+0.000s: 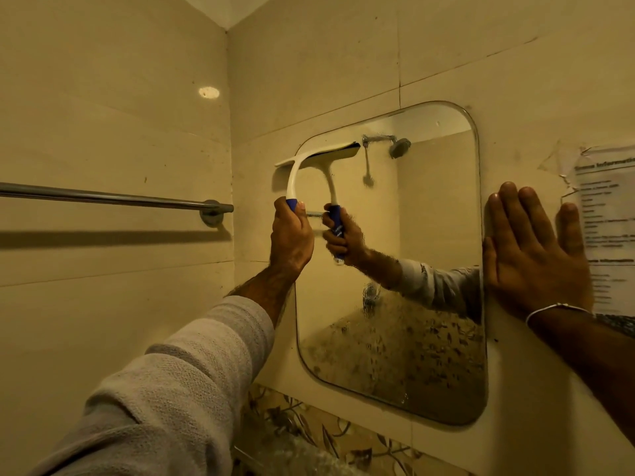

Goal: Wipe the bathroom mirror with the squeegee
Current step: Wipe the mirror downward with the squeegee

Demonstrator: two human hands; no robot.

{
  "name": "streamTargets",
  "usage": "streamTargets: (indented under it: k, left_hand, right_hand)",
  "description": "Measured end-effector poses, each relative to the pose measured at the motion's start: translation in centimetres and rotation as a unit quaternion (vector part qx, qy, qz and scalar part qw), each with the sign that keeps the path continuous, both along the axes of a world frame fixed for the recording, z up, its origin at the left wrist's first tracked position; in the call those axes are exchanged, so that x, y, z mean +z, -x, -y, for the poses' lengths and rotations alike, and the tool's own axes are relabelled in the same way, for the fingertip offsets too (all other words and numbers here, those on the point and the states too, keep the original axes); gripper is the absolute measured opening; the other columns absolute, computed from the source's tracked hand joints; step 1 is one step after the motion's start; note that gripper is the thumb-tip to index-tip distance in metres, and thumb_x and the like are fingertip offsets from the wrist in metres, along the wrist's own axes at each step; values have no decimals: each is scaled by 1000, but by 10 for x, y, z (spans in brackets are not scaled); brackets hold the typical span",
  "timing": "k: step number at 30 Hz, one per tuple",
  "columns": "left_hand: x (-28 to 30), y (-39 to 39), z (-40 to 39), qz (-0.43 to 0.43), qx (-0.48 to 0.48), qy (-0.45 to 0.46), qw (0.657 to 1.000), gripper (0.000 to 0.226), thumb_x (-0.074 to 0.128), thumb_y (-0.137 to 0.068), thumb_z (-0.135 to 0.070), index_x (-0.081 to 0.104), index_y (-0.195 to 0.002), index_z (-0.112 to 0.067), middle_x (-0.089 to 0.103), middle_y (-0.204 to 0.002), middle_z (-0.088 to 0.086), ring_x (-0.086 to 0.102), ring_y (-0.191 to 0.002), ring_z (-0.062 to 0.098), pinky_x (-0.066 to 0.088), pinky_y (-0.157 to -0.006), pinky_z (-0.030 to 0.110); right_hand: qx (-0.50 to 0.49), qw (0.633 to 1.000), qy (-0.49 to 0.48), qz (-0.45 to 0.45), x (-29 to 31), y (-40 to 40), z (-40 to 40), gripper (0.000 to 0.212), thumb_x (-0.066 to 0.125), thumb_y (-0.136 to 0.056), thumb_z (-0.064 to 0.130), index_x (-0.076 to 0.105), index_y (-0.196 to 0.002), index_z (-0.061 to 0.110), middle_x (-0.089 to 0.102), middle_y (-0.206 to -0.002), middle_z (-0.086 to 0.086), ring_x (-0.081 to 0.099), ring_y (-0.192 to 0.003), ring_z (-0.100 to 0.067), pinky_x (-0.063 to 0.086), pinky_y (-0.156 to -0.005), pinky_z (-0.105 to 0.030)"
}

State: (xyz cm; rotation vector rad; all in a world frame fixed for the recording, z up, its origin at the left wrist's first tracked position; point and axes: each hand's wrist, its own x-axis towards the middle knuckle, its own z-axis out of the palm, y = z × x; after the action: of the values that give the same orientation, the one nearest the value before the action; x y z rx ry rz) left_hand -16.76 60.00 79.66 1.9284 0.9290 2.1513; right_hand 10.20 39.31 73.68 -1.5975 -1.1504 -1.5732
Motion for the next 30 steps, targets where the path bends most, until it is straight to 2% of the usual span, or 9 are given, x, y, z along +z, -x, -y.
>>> streamTargets:
  k: [11, 16, 24, 30]
  left_hand:
    - [-28, -1, 1, 2, 2, 7, 1000, 34, 39, -102, -32, 40, -123, -6, 57, -92, 10, 55, -69, 17, 43, -56, 21]
    - [-46, -1, -1, -1, 8, -2, 1000, 34, 40, -101, -30, 40, -123, -3, 55, -87, 11, 52, -63, 16, 41, -53, 20]
    - [-80, 2, 0, -9, -7, 14, 1000, 31, 41, -101, -30, 38, -120, -6, 55, -79, 10, 54, -59, 21, 48, -52, 30]
    - [-102, 6, 2, -16, -20, 31, 999, 29, 41, -101, -30, 37, -119, -7, 53, -75, 7, 51, -57, 16, 46, -50, 28]
  right_hand:
    - [0, 1000, -2, 1, 0, 1, 1, 66, 28, -99, 33, 15, -159, 8, 3, -168, -9, 1, -155, -26, 1, -123, -56]
    - [-3, 1000, 3, -5, 0, -1, 0, 66, 26, -100, 34, 14, -160, 9, 2, -168, -8, 0, -155, -25, 0, -123, -56]
    - [0, 1000, 12, -11, -1, -1, 0, 66, 23, -101, 36, 10, -161, 11, -1, -169, -6, -3, -155, -24, -3, -123, -55]
    - [-3, 1000, 11, -12, -1, -1, -2, 66, 22, -101, 36, 8, -161, 11, -3, -169, -6, -5, -155, -23, -4, -123, -54]
